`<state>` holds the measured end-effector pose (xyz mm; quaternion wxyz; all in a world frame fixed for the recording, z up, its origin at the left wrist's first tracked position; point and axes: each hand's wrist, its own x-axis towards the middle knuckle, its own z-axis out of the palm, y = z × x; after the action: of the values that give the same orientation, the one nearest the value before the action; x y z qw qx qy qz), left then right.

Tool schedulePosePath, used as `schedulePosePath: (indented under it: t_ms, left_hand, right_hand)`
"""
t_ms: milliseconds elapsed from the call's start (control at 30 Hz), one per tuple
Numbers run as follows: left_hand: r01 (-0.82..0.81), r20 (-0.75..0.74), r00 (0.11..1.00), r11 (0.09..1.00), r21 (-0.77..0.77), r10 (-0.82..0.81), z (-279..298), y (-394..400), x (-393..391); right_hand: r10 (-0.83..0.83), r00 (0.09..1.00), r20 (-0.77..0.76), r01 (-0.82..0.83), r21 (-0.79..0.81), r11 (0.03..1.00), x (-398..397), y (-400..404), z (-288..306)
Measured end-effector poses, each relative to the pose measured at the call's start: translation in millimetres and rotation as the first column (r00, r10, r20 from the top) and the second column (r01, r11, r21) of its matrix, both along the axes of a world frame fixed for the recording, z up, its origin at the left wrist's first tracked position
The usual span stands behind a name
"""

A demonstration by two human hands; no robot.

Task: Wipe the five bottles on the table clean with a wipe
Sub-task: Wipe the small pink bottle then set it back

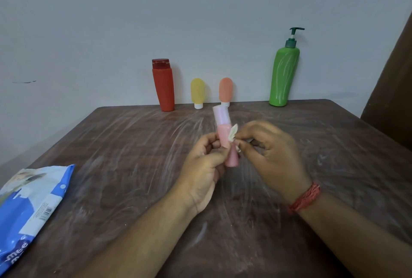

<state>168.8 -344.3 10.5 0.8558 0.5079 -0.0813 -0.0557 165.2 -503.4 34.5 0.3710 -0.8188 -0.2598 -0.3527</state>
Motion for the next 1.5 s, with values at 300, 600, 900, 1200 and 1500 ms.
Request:
schedulePosePath:
  t_ms: [300, 600, 900, 1200, 1500]
  left_hand:
    - [-0.089, -0.061, 0.995, 0.988, -0.127, 0.081, 4.8, 9.7, 7.2]
    - [-0.056, -0.105, 0.994, 0.958, -0.282, 0.027, 7.6, 8.6, 4.5]
    - [0.045, -0.015, 0.999, 0.998, 0.042, -0.044, 3.2, 3.8, -0.3]
    - [-0.087, 0.137, 0.99, 0.945, 0.317, 0.045, 0.2, 2.7, 2.8]
    - [-0.167, 0.252, 0.968, 0.754, 0.635, 0.002, -0.1, 0.6, -0.6]
  right_hand:
    - [0.091, 0.996, -0.003, -0.087, -0.308, 0.947, -5.8, 7.3, 0.2]
    - [0.065, 0.998, 0.014, -0.058, -0.298, 0.953, -4.9, 7.1, -1.1]
    - [-0.08, 0.992, 0.093, 0.097, -0.187, 0.978, -1.5, 2.4, 1.9]
    - [-0.079, 0.988, 0.131, 0.11, -0.254, 0.961, 1.5, -0.7, 1.2]
    - [-0.139, 0.979, 0.149, 0.171, -0.237, 0.956, 7.9, -15.3, 3.2]
